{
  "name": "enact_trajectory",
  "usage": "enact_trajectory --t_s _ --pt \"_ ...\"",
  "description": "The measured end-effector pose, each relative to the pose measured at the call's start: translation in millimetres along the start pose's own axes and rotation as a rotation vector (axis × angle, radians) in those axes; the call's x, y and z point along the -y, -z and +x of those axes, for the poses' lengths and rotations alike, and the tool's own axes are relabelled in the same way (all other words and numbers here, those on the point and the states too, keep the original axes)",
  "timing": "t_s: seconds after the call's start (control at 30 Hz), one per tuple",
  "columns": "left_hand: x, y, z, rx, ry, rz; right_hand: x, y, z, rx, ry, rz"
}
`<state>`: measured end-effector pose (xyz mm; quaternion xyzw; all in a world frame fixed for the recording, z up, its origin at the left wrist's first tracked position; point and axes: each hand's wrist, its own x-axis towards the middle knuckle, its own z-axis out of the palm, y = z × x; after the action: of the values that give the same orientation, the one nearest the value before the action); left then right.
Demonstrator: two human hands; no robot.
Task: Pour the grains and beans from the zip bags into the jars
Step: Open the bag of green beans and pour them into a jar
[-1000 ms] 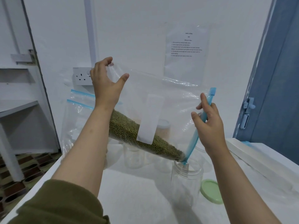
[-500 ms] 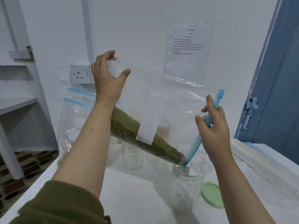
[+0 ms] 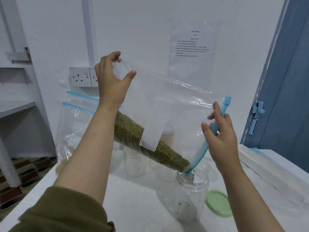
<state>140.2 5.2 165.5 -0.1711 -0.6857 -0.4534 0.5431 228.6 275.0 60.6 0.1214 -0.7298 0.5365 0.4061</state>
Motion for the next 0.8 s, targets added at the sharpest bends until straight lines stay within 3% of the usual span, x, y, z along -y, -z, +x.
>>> enact_trajectory --t_s 0.8 --pt "1.3 5.4 2.5 -0.011 -0.019 0.006 -0.9 -4.6 -3.7 -0.007 -0.022 0.017"
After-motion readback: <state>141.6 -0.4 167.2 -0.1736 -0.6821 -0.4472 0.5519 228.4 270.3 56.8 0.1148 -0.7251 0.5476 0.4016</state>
